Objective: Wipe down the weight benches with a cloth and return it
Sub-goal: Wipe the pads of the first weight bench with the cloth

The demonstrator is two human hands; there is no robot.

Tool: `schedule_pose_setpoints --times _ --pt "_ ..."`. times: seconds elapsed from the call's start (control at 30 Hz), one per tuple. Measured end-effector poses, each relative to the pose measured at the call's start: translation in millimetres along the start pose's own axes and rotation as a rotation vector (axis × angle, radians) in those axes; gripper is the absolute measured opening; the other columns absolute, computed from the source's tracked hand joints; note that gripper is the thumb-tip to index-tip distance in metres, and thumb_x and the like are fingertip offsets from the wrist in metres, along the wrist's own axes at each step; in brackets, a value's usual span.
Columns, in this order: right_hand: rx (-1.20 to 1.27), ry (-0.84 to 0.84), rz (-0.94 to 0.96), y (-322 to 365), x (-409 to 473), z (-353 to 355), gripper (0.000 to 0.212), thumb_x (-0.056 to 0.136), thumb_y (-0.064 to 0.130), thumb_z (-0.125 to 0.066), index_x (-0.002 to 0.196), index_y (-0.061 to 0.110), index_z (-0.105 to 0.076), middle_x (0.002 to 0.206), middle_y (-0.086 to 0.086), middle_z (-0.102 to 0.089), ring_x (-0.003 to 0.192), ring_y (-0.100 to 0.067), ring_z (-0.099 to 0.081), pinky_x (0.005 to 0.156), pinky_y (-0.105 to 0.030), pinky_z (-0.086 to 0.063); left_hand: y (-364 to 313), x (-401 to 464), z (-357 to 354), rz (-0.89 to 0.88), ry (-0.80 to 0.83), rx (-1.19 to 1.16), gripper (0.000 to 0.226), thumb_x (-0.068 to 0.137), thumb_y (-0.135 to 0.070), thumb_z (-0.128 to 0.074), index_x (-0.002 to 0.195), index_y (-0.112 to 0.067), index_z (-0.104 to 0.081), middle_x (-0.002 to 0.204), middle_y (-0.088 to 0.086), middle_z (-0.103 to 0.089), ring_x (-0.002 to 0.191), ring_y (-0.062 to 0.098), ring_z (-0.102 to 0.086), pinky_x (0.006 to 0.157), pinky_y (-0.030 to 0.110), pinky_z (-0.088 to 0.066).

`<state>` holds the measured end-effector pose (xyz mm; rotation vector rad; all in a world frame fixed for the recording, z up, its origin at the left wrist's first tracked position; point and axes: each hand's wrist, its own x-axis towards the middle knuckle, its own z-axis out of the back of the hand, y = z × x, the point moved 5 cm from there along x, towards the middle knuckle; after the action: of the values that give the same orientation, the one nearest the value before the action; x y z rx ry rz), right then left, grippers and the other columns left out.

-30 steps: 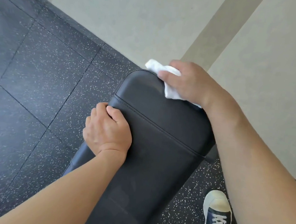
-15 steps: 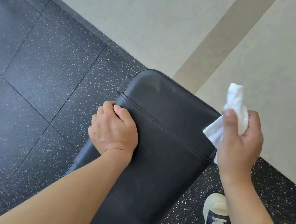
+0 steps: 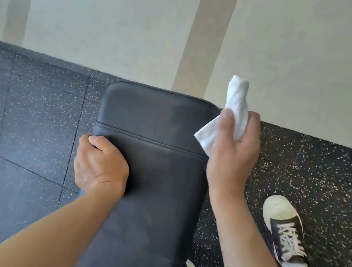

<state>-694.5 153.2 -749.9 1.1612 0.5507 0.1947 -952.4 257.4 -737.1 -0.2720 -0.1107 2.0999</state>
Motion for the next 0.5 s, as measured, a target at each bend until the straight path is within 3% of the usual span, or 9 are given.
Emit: schedule_pose_setpoints --times 0.07,0.2,0.37,0.5 --pt "0.048 -0.043 -0.027 -7 -24 5 0.022 0.104 0.041 -0.059 0.097 0.021 -0.051 0.086 0.01 -0.06 0.079 -0.012 -0.059 0.069 -0.023 -0.047 0 -1 1 0.017 -0.004 -0.003 0.039 0.1 -0.04 -0.016 0.096 -0.017 -0.047 0.11 0.021 -0.064 0.091 0.037 -0.048 0.083 0.046 -0.029" --pt "0.057 -0.02 -0.053 -9 -13 5 0.027 0.103 0.042 -0.058 0.093 0.018 -0.049 0.081 0.009 -0.059 0.074 -0.011 -0.058 0.066 -0.029 -0.048 -5 -3 1 -0.001 -0.012 0.023 0.035 0.101 -0.039 -0.016 0.096 -0.019 -0.044 0.115 0.025 -0.064 0.104 0.047 -0.055 0.082 0.046 -0.028" --pt "-0.087 0.166 -0.03 1 50 -13 0.035 0.102 0.041 -0.058 0.077 0.022 -0.043 0.065 0.012 -0.046 0.062 -0.009 -0.042 0.06 -0.032 -0.039 -3 -3 -1 -0.01 -0.02 0.029 0.039 0.103 -0.038 -0.017 0.099 -0.015 -0.049 0.119 0.025 -0.064 0.108 0.047 -0.055 0.082 0.046 -0.028" --pt "-0.127 0.107 0.107 4 30 -6 0.032 0.103 0.039 -0.059 0.086 0.014 -0.05 0.078 0.005 -0.052 0.072 -0.016 -0.047 0.068 -0.04 -0.045 -3 -3 -1 -0.027 -0.024 0.011 0.037 0.101 -0.04 -0.016 0.096 -0.018 -0.045 0.118 0.025 -0.064 0.107 0.047 -0.055 0.082 0.047 -0.029"
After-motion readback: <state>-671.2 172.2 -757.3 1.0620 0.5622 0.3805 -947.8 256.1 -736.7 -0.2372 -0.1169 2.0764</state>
